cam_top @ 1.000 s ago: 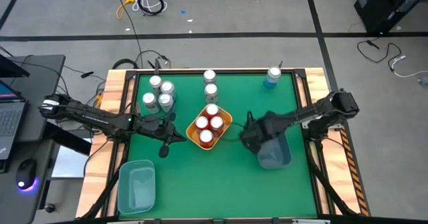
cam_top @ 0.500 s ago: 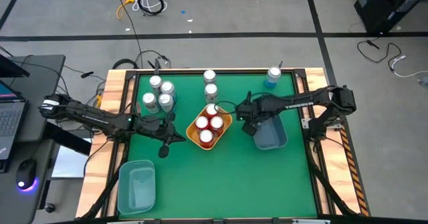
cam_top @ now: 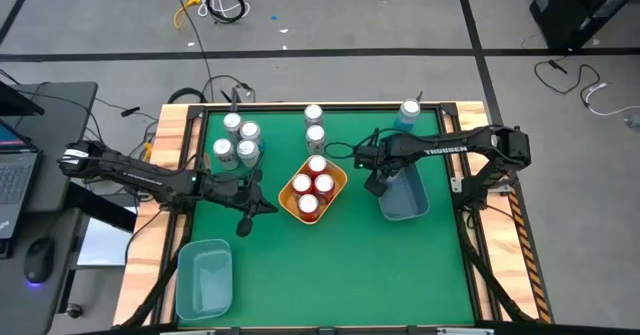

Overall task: Sort soda cans
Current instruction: Put the bottom right blue and white soda can into the blue bin

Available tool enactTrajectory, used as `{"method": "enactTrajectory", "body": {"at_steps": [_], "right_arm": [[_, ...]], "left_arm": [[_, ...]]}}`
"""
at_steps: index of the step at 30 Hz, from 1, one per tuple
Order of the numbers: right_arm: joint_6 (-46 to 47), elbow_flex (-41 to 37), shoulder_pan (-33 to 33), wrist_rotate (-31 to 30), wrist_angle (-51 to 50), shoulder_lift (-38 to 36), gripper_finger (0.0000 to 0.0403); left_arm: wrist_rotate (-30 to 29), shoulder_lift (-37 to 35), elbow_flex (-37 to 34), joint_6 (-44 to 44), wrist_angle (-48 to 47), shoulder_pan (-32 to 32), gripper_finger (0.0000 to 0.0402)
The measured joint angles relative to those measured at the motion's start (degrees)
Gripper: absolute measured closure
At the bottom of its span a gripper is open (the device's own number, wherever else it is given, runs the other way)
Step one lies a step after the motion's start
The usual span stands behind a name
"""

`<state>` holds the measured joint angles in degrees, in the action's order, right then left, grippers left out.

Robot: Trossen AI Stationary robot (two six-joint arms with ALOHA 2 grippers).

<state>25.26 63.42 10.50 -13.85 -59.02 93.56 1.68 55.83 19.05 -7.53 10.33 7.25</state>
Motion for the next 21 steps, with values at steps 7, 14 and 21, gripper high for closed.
{"method": "enactTrajectory", "body": {"at_steps": [7, 14, 21], "right_arm": [[-3.07, 0.02, 0.67, -0.23, -0.60, 0.00, 0.0047], [-3.27, 1.90, 1.46, -0.22, -8.57, 0.07, 0.0112], [-1.95, 1.96, 2.11, -0.22, -13.38, 0.04, 0.0115]], "left_arm": [[0.06, 0.00, 0.00, -0.25, 0.02, 0.00, 0.0401], [0.08, 0.00, 0.00, -0.92, 0.04, 0.04, 0.0401], [0.08, 0.00, 0.00, -1.40, 0.02, 1.33, 0.0401]]}}
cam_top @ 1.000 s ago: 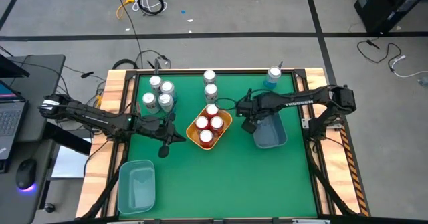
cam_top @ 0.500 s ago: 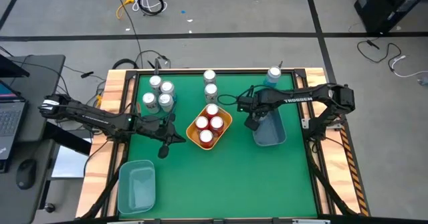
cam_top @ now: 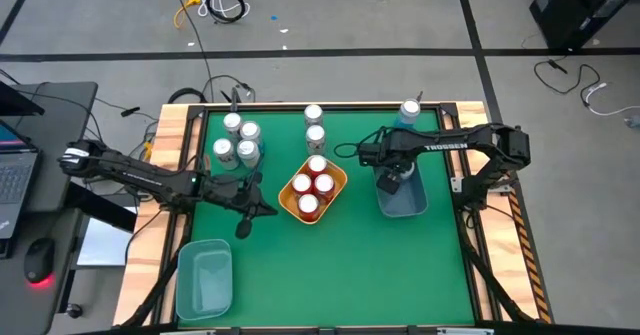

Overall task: Sort soda cans
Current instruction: Put the bottom right blue and white soda can into the blue bin

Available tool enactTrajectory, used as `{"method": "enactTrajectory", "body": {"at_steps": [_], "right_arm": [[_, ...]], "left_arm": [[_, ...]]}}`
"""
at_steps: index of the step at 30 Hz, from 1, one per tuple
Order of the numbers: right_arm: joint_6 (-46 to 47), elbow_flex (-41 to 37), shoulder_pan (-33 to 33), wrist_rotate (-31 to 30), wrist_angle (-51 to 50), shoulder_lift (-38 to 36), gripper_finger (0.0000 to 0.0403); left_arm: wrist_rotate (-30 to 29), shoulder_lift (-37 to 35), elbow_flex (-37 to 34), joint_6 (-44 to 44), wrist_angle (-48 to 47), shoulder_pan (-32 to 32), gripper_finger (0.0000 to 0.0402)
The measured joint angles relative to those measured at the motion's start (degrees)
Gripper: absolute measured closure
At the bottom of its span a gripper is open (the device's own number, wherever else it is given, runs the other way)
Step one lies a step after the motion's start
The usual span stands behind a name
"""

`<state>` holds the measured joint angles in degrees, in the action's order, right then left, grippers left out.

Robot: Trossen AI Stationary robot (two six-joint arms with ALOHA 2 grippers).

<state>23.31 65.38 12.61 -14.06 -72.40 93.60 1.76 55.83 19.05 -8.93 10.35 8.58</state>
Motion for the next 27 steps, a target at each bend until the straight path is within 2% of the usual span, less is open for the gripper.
{"method": "enactTrajectory", "body": {"at_steps": [5, 14, 22, 27], "right_arm": [[0.07, -1.45, 0.44, -0.63, 1.18, -0.02, 0.0082], [-2.30, -2.44, 0.97, -1.31, 3.50, -0.04, 0.0094], [-4.27, -2.39, 0.97, -0.87, 1.92, -0.07, 0.0053], [-5.49, -1.36, 0.98, 0.14, 0.20, -0.07, 0.0044]], "left_arm": [[0.00, 0.00, 0.00, -0.32, 0.00, 1.47, 0.0401], [-0.15, 0.00, 0.00, -0.54, 0.02, 2.47, 0.0401], [-0.42, 0.00, 0.06, -0.74, 0.55, 2.47, 0.0401], [-0.41, 0.02, 2.67, -0.64, -1.96, 2.47, 0.0401]]}}
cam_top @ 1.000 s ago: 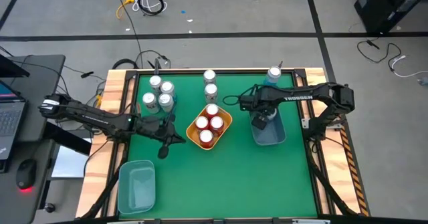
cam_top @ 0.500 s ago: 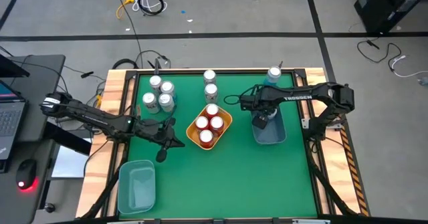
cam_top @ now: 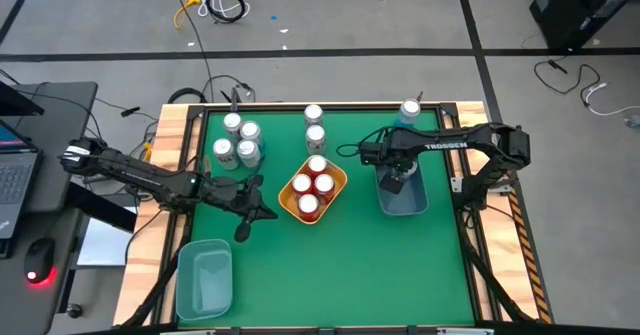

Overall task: Sort soda cans
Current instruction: Put the bottom right blue and white soda can into the blue bin, then put the top right blue and white soda can into the blue bin

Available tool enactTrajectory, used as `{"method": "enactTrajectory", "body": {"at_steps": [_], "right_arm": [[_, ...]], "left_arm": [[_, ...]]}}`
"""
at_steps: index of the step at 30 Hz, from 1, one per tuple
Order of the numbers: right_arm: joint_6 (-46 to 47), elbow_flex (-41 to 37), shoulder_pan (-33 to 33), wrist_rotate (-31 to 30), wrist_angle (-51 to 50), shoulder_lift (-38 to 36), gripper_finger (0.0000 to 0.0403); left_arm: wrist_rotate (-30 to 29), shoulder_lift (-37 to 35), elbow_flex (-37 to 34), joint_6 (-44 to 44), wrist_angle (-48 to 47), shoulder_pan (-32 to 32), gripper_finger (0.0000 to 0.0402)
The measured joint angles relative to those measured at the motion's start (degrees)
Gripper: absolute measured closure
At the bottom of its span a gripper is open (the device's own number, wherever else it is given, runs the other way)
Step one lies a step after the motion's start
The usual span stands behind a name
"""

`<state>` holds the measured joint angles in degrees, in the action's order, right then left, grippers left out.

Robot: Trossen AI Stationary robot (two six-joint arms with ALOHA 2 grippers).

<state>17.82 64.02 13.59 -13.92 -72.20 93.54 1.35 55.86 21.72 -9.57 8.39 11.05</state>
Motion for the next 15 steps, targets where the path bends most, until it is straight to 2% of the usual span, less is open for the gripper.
{"method": "enactTrajectory", "body": {"at_steps": [7, 15], "right_arm": [[-2.98, 5.40, 0.13, 0.01, -3.06, 0.00, 0.0046], [-8.13, 10.81, 0.11, -0.97, -6.77, 0.00, 0.0043]], "left_arm": [[-0.94, 0.00, 4.36, 2.19, -6.68, 0.00, 0.0401], [-1.12, 0.00, 4.94, 2.88, -7.08, 0.00, 0.0401]]}}
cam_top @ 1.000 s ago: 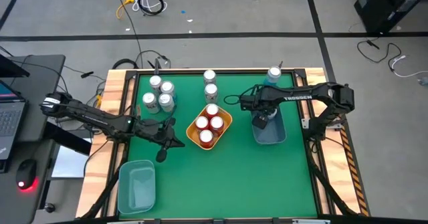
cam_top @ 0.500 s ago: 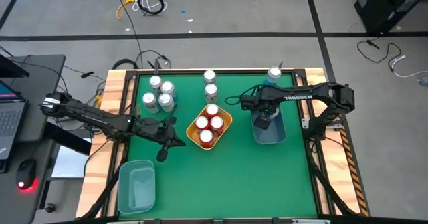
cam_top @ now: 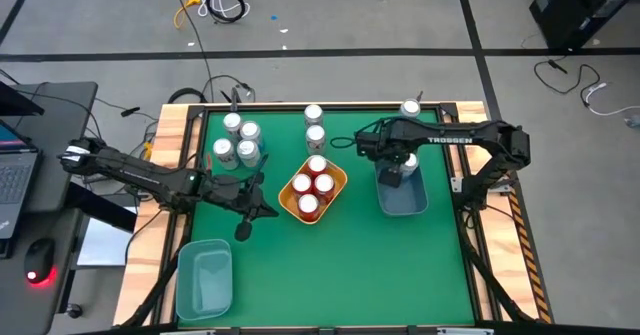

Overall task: Sort soda cans
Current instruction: Put the top right blue and white soda can into the blue bin

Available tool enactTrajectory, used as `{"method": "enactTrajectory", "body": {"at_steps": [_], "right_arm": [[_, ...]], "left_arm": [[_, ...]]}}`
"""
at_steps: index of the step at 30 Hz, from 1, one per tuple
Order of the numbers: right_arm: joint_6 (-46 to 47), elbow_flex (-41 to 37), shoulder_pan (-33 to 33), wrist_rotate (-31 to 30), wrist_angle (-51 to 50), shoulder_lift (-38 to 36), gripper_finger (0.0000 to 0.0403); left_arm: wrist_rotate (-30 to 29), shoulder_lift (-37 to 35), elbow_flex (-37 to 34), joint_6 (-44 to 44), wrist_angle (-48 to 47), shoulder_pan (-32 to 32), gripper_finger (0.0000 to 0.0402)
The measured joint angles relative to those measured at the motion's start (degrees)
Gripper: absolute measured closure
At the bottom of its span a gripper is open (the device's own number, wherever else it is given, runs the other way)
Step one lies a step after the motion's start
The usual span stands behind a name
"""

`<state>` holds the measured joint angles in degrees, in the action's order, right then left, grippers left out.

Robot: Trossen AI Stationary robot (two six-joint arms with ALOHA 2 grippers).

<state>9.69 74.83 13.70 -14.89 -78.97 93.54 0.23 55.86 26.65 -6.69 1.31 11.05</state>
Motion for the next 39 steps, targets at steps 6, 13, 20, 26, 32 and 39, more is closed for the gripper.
{"method": "enactTrajectory", "body": {"at_steps": [6, 13, 20, 26, 32, 39], "right_arm": [[-3.33, 0.02, -1.12, -3.35, -5.64, 0.00, 0.0054], [-1.67, -0.03, -0.10, -8.52, -7.30, -4.33, 0.0166], [0.66, -0.03, 3.77, -5.36, 1.47, -13.31, 0.0253], [3.35, -0.02, 7.79, -12.45, 9.10, -16.48, 0.0229], [-0.24, -0.03, 19.44, -4.45, 14.49, -13.91, 0.0168], [-3.80, -0.03, 30.17, -0.75, 17.91, -8.27, 0.0124]], "left_arm": [[-0.04, -1.15, -0.02, 1.63, 0.08, -0.02, 0.0401], [-0.74, -6.36, -0.02, 2.16, -0.36, -2.75, 0.0401], [-0.74, -11.70, -0.04, 3.01, -2.70, -7.23, 0.0401], [-0.70, -12.11, -0.04, 3.51, -3.13, -9.18, 0.0401], [0.36, -12.11, -0.04, 1.92, -4.35, -12.07, 0.0401], [2.81, -12.09, -0.04, 1.94, -5.63, -14.03, 0.0401]]}}
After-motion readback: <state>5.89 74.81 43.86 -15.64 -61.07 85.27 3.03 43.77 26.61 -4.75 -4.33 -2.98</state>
